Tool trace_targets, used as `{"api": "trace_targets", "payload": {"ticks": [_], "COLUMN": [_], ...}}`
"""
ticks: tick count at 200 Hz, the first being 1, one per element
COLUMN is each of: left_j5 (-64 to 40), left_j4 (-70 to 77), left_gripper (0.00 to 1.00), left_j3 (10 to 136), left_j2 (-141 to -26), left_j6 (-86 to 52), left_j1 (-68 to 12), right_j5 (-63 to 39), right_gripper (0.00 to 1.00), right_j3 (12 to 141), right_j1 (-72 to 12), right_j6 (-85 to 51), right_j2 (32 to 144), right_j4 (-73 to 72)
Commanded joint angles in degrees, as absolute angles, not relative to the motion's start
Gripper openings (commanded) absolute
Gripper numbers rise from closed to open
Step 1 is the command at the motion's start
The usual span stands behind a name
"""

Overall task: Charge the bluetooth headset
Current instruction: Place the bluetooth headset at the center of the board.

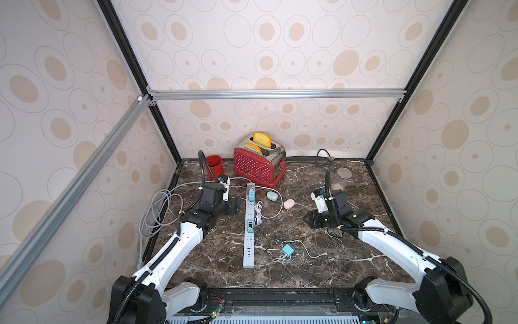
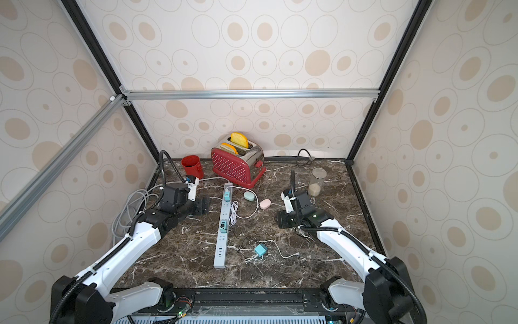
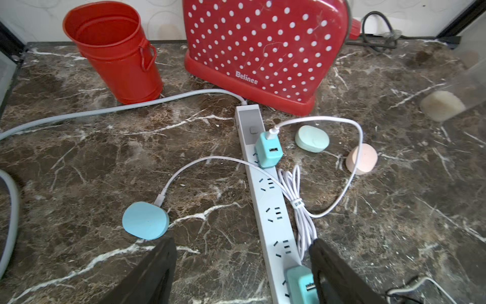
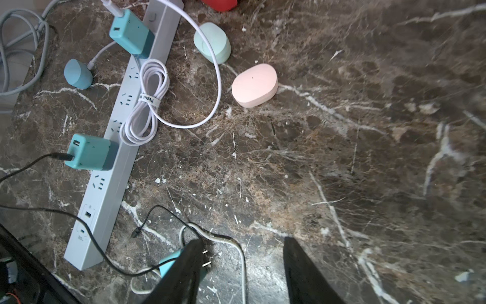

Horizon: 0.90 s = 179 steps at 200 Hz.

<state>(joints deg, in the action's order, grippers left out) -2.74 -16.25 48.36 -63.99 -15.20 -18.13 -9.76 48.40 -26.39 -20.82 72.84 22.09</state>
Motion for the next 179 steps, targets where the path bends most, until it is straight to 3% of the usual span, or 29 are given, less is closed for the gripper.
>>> {"api": "trace_targets", "payload": {"ticks": [1,36,79,105,179], "left_j5": [-4.26,-4.42,-5.33,-6.4,-6.94], "left_j4": [-12.63,-5.3,-6.45,-5.29,-4.55], "left_gripper": [0.8,0.79,0.78,0.78,0.78], "left_j3": [46.31,40.0,38.78,38.19,37.34], "left_j2": [-60.62,-56.76,-59.0,-58.88,-57.17], "left_j6": [-17.33,-21.69,-23.95,-24.08,-23.21], "left_j1": [-18.69,-19.07,-19.1,-19.12,-19.16], "right_j5": [-10.12,-7.61,-3.2,-5.33,-1.44], "right_gripper": [0.52,0.53,0.64,0.66,0.68], "right_j3": [52.07,57.31,62.2,64.22,66.91], "right_j1": [-26.05,-26.12,-26.17,-26.1,-26.23], "right_j6": [-32.98,-42.65,-45.92,-49.09,-55.81], "right_j2": [78.01,88.62,96.86,101.34,105.11], "right_j4": [18.46,13.61,13.45,11.27,10.13]}}
